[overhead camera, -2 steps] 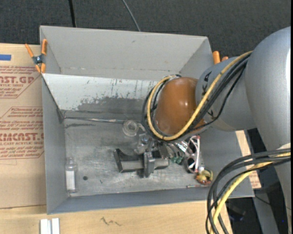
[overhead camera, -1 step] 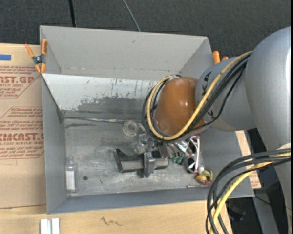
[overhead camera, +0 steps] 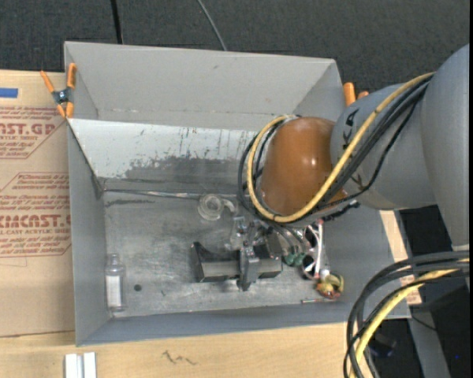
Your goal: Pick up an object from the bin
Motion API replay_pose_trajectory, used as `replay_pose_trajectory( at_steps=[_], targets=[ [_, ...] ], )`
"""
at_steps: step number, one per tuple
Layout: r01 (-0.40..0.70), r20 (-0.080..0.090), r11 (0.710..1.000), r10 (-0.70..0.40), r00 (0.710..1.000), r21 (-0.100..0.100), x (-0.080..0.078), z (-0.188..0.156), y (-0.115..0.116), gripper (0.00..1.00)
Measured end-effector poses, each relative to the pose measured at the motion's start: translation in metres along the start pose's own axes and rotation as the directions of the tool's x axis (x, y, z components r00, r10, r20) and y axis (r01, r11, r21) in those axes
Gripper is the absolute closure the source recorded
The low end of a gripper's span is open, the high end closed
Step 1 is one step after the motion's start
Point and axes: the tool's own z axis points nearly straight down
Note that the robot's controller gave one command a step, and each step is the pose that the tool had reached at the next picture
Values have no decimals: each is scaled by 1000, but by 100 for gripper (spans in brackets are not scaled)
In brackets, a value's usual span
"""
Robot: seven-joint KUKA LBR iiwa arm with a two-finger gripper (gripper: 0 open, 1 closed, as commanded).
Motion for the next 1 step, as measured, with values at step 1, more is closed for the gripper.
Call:
replay_pose_trajectory(
  at_steps=[1],
  targets=[
    [-9,5,1000,9,1000,1,-9,-62,4,100]
  ],
)
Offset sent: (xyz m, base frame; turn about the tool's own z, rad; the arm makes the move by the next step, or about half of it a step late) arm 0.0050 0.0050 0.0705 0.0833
